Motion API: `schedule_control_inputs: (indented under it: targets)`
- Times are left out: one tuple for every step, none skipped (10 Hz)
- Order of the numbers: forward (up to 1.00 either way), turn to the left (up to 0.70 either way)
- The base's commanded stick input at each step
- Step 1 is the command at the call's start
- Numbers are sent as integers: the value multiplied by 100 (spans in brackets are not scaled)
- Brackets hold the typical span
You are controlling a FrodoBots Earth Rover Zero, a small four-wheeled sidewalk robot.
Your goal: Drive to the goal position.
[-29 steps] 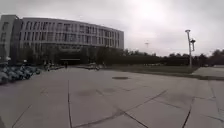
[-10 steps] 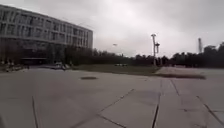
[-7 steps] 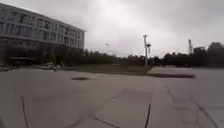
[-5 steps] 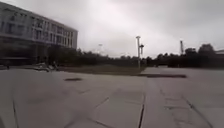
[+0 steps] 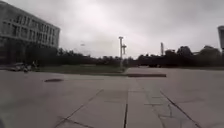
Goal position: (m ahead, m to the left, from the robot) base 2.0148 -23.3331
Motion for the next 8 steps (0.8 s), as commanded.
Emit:
schedule_control_inputs:
  targets:
    - [0,-69]
    - [0,-69]
    - [0,-69]
    - [0,-69]
    - [0,-69]
    - [0,-69]
    - [0,-69]
    - [0,-69]
